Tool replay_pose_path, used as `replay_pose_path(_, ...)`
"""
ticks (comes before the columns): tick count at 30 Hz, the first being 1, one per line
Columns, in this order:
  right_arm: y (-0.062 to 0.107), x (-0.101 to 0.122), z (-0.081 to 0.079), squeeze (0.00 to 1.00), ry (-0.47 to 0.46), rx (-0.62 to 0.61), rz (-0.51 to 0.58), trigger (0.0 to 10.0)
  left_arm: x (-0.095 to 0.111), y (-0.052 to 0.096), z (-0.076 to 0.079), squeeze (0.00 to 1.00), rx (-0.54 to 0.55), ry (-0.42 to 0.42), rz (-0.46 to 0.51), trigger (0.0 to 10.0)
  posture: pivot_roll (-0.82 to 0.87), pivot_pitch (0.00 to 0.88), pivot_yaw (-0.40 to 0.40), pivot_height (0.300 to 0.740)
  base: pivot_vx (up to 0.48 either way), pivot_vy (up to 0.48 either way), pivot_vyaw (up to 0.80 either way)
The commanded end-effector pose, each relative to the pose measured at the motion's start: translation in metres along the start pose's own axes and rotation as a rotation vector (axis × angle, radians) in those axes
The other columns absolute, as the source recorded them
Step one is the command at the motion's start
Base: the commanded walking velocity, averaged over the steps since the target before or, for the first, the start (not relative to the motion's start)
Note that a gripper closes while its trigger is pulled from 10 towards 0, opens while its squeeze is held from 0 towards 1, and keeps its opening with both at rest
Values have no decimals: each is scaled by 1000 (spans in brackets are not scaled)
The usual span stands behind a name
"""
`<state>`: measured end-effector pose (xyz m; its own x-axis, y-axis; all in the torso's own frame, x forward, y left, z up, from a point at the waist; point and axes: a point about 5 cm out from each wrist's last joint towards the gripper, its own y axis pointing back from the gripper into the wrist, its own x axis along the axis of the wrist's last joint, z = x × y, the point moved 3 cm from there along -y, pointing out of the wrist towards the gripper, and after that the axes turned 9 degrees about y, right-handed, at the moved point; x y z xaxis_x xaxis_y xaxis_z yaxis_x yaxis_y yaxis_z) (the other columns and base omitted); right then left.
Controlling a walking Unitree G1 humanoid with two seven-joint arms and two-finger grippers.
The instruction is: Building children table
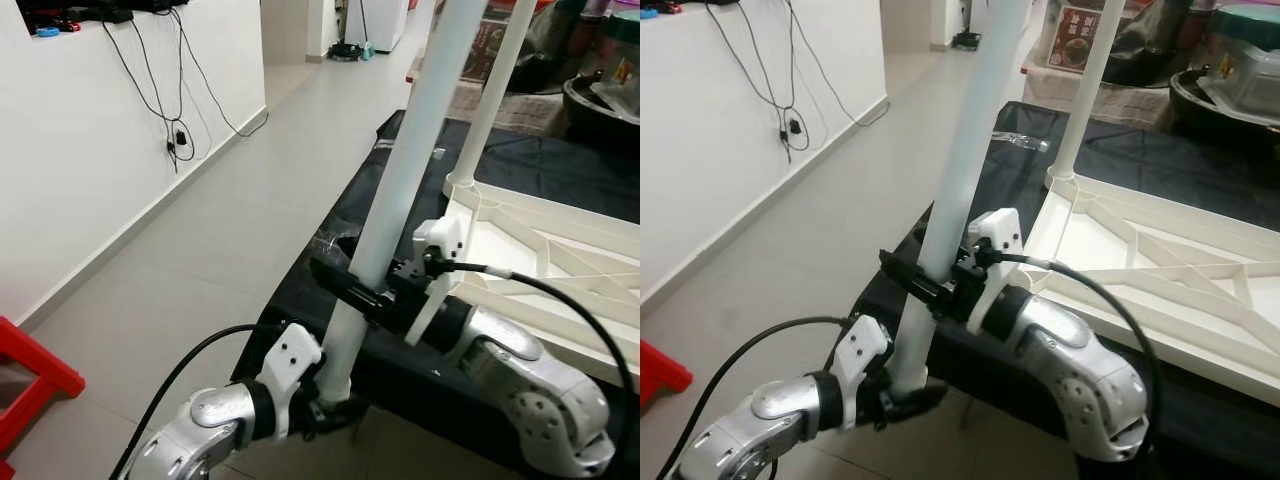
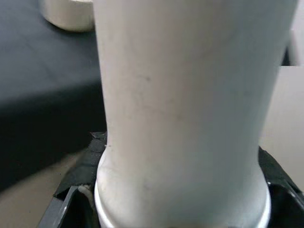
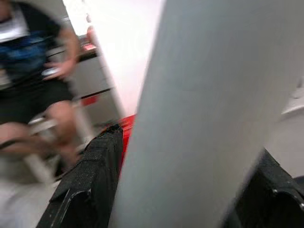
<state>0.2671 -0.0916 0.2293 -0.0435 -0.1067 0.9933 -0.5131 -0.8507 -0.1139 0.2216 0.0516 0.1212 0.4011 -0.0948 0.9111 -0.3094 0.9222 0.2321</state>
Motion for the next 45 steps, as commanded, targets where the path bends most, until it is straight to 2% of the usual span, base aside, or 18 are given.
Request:
replay_pose_path(1,7,-1,3,0,-42,34,-11,10000,2,8,6,0,-67,25,-2,10000,142,41,-45,740,0,0,0)
replay_pose_path(4,14,7,-7,0,-157,177,33,10000,-2,16,10,0,-131,27,-56,10000,145,42,-48,740,0,0,0)
replay_pose_path(11,17,9,-17,0,-235,268,60,10000,-3,18,14,0,-170,48,-73,10000,140,48,-45,740,0,0,0)
replay_pose_path(14,18,9,-19,0,-239,283,56,10000,-3,18,15,0,-176,53,-75,10000,140,48,-45,740,0,0,0)
replay_pose_path(19,15,1,-29,0,-239,338,14,10000,-4,21,22,0,-228,129,-87,10000,138,56,-43,740,0,0,0)
replay_pose_path(23,13,0,-32,0,-244,350,0,10000,-6,22,25,0,-247,144,-100,10000,138,56,-43,740,0,0,0)
replay_pose_path(38,9,-4,-40,0,-248,386,-37,10000,-14,27,23,0,-264,150,-155,10000,136,66,-39,740,0,0,0)
replay_pose_path(45,5,-5,-41,0,-247,379,-32,10000,-12,24,22,0,-282,117,-174,10000,136,67,-42,740,0,0,0)
